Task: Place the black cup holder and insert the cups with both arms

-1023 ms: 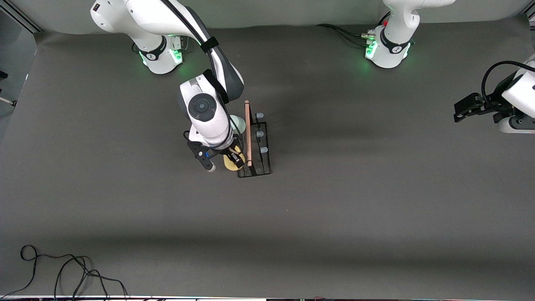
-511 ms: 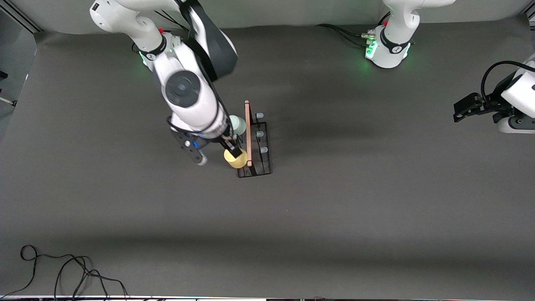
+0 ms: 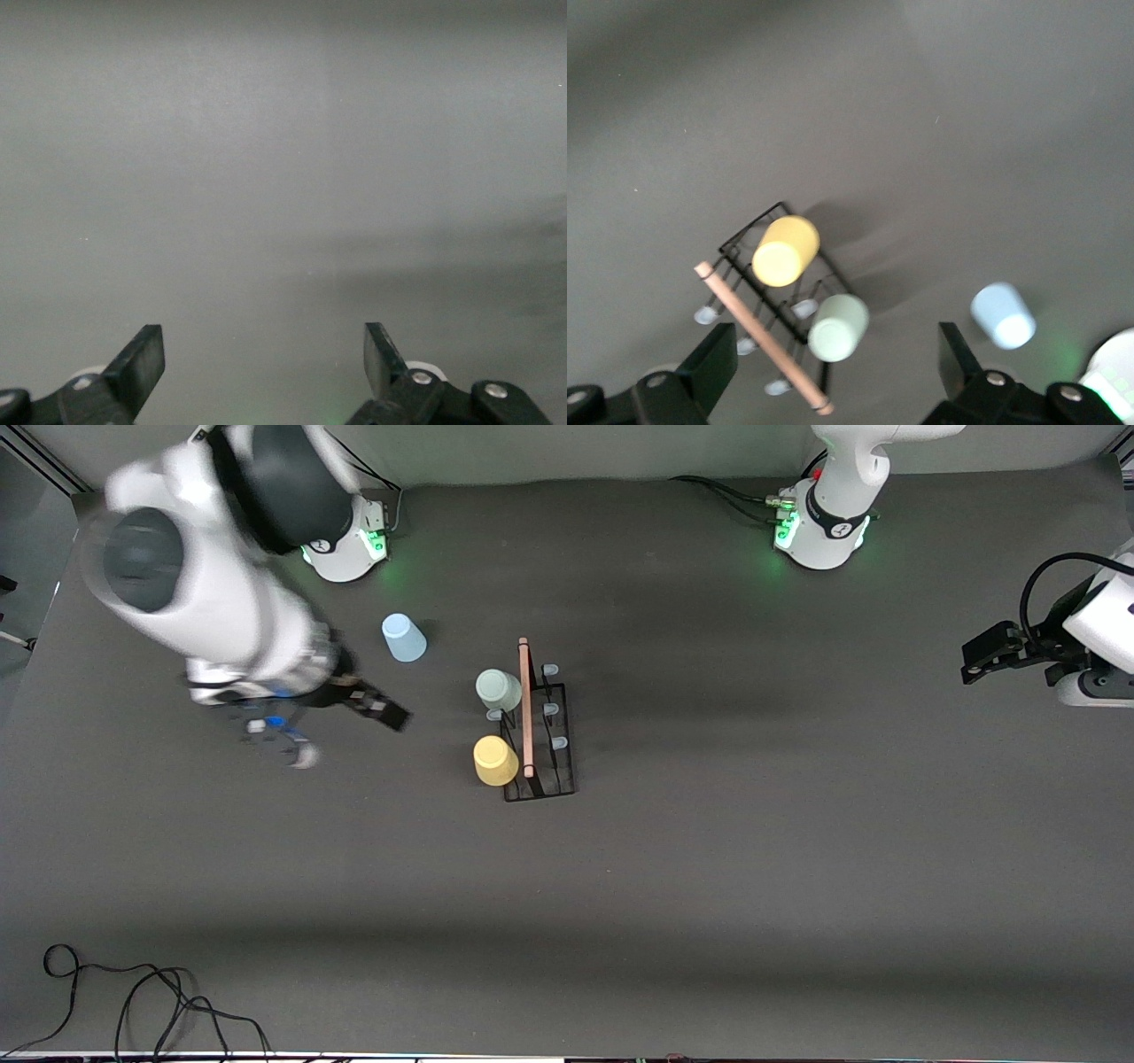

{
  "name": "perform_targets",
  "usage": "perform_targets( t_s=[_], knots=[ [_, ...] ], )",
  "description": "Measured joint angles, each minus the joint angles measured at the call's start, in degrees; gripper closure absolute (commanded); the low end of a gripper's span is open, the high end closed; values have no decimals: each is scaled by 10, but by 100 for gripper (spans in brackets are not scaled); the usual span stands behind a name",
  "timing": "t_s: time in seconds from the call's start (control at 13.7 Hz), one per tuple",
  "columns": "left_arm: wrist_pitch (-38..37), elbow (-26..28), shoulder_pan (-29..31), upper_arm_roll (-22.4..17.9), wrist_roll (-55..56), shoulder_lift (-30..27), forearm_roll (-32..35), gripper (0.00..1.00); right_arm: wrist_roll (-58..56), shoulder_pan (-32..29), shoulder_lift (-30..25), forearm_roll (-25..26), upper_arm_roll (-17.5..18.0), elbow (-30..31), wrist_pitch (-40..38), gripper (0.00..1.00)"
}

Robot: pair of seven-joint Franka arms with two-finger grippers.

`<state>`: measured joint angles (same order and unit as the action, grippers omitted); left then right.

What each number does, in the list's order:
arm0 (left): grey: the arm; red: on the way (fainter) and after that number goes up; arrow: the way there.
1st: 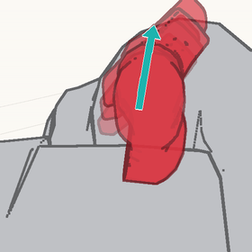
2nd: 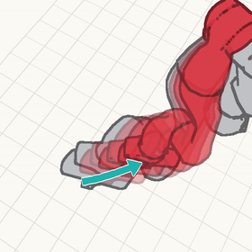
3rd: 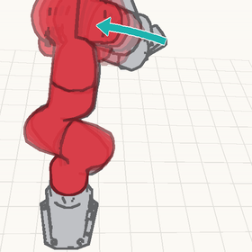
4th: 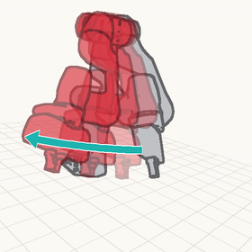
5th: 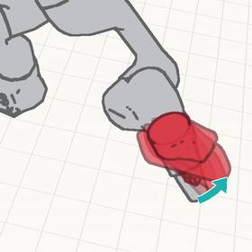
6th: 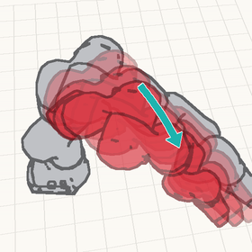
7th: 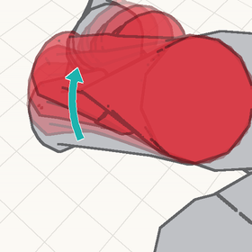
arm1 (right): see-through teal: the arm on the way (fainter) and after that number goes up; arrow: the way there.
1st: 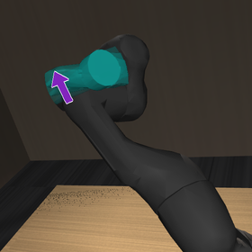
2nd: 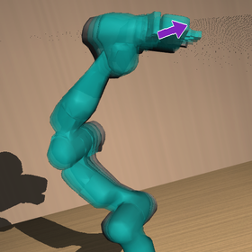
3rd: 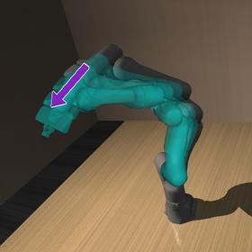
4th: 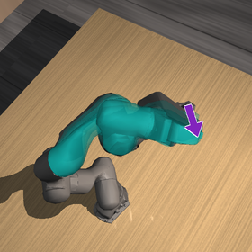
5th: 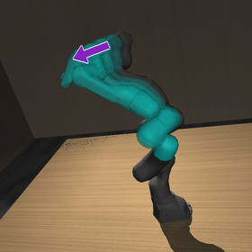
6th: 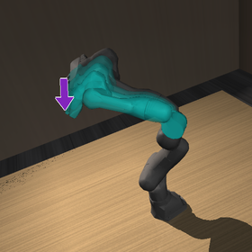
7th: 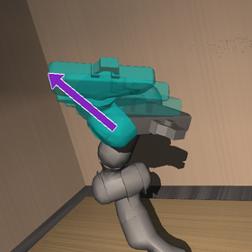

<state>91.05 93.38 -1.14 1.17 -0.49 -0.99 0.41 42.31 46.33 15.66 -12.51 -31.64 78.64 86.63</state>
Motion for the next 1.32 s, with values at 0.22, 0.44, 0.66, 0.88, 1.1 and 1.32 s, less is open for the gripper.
perform_targets(
  t_s=[0.22,0.44,0.66,0.88,1.1,1.32],
  knots=[
    [2,-2,0,0,0,0,0,0,-136,-71,-60,36,25,46,-1,0],
    [6,-2,0,0,0,0,0,0,-258,-228,-112,65,132,89,-1,0],
    [7,-2,0,0,0,0,0,0,-372,-381,-137,71,222,109,-1,0],
    [7,-2,0,1,0,0,0,0,-436,-459,-140,83,259,110,-1,0],
    [7,-2,0,1,0,0,0,0,-438,-470,-141,117,283,105,0,0],
    [4,-2,0,-1,0,0,1,0,-438,-469,-143,121,290,101,0,0]
  ],
)
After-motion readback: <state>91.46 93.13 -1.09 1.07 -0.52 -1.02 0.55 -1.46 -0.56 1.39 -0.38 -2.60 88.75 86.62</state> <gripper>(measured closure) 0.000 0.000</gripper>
